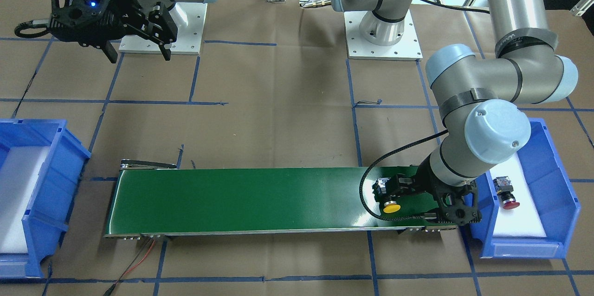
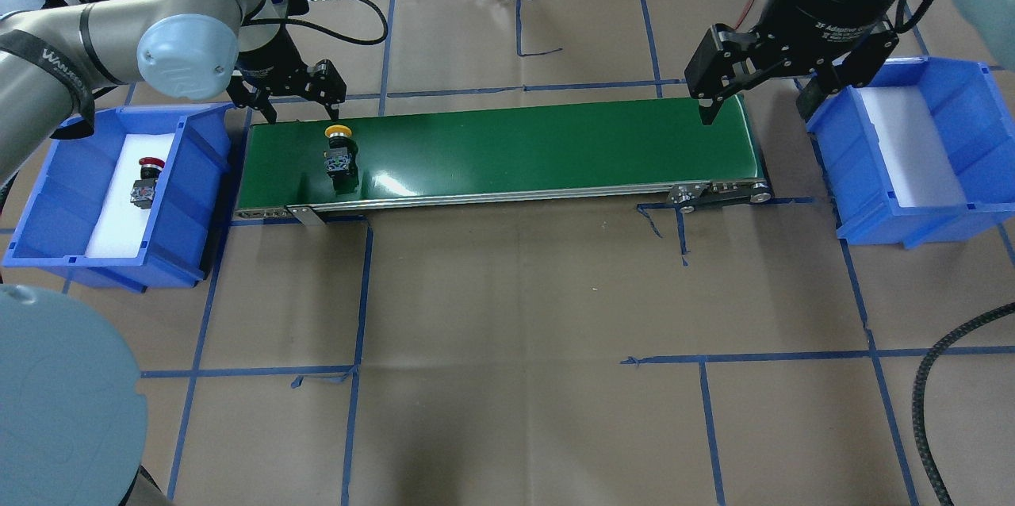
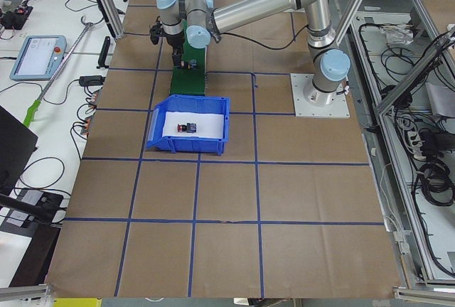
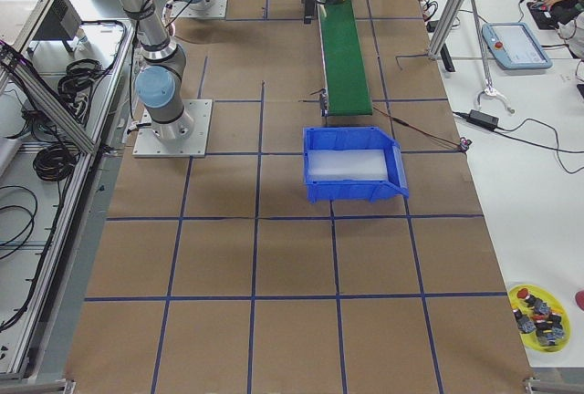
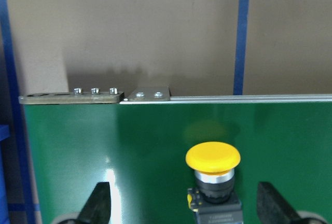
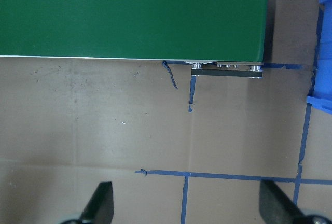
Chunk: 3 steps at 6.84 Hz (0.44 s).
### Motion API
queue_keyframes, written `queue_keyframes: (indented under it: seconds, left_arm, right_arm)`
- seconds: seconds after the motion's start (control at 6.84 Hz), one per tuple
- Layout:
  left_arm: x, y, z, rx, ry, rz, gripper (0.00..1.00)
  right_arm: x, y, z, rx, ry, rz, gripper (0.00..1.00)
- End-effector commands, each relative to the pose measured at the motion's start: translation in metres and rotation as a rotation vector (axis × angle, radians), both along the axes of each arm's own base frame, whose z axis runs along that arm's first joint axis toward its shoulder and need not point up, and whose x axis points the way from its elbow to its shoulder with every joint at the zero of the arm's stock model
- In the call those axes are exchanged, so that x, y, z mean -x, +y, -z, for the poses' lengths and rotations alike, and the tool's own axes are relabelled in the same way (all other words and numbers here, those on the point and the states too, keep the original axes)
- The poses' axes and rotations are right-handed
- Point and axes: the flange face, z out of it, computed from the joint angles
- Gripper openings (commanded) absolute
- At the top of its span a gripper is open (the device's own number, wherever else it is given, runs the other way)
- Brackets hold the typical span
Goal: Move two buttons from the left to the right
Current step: 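Return the left gripper to the bin above the red-capped button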
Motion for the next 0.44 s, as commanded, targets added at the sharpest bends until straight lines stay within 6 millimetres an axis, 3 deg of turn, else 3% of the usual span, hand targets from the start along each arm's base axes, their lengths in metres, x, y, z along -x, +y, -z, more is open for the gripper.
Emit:
queue_keyframes:
  seconds: [0.0,0.29]
  left_arm:
    - [-0.001,0.025,-0.054,0.021,0.002,-0.007,1.00]
    - [0.000,0.045,-0.089,0.032,0.000,-0.010,1.00]
  right_arm:
    - [-0.001,-0.006,0.000,0.040,-0.003,0.006,1.00]
    - [-0.001,-0.007,0.003,0.034,0.000,0.008,1.00]
